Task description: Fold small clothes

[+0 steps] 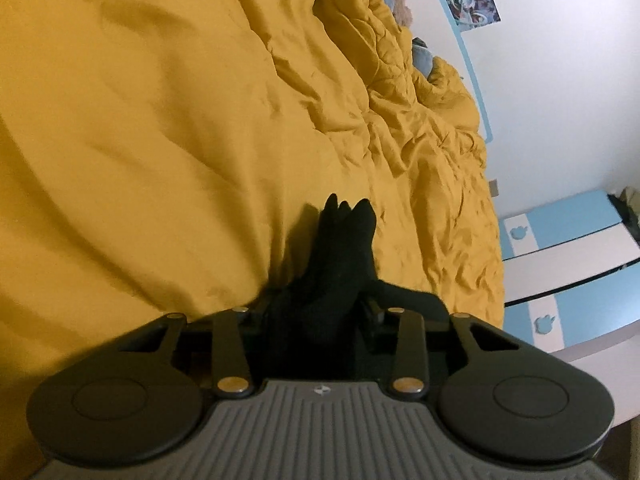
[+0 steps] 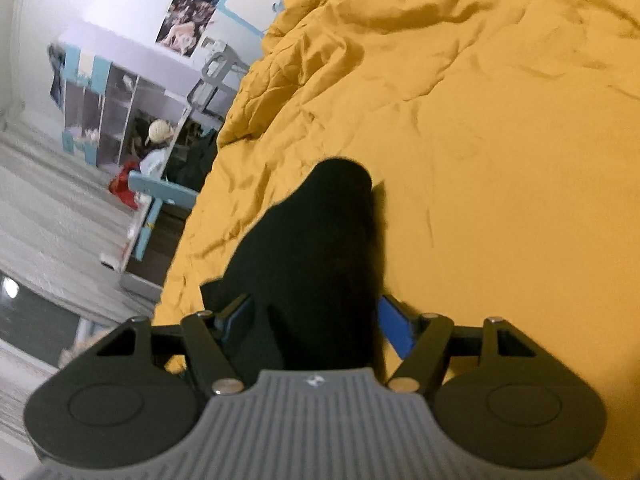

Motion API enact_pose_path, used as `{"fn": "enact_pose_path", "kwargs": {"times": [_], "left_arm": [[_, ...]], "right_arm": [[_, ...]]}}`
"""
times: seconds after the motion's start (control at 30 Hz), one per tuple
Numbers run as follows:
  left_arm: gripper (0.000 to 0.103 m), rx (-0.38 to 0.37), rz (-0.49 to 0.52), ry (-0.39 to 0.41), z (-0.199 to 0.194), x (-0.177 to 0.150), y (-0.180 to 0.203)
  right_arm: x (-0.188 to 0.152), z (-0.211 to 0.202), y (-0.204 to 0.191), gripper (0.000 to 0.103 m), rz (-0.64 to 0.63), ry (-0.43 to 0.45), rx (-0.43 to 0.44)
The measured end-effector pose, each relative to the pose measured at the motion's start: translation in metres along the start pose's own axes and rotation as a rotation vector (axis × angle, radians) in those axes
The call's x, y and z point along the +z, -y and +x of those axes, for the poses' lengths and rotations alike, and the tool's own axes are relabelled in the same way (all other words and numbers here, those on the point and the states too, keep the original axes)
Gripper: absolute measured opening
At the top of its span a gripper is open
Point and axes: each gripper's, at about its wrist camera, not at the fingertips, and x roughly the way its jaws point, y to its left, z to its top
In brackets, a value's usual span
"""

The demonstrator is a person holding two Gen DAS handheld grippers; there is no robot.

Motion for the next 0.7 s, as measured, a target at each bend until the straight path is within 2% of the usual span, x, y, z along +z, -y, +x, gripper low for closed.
{"fn": "enact_pose_path", "kwargs": {"times": [0.13,0.2,0.27,0.3,0.37,0.57,0.7], "left_arm": [[0.028,-0.005,-0.024,0.006,0.001,0.0,-0.002],[0.021,0.007,-0.01,0.01,0.001,0.0,0.001],[0.018,0.027,0.01,0.023,-0.002,-0.002,0.007],[0.016,0.031,0.019,0.029,-0.003,-0.003,0.011],[0.015,0.042,0.044,0.044,-0.009,-0.005,0.022],[0.014,0.095,0.183,0.126,-0.037,-0.022,0.076],[0.014,0.088,0.253,0.219,-0.073,-0.043,0.113]], "right_arm": [[0.011,0.015,0.015,0.05,0.085,0.016,0.031],[0.013,0.021,0.022,0.033,0.125,0.012,0.043],[0.013,0.022,0.024,0.026,0.136,0.016,0.055],[0.013,0.021,0.022,0.018,0.128,0.019,0.059],[0.013,0.016,0.014,0.013,0.103,0.026,0.062],[0.009,-0.019,-0.034,0.01,-0.059,0.09,0.065],[-0.004,-0.06,-0.079,0.009,-0.178,0.148,0.092]]}}
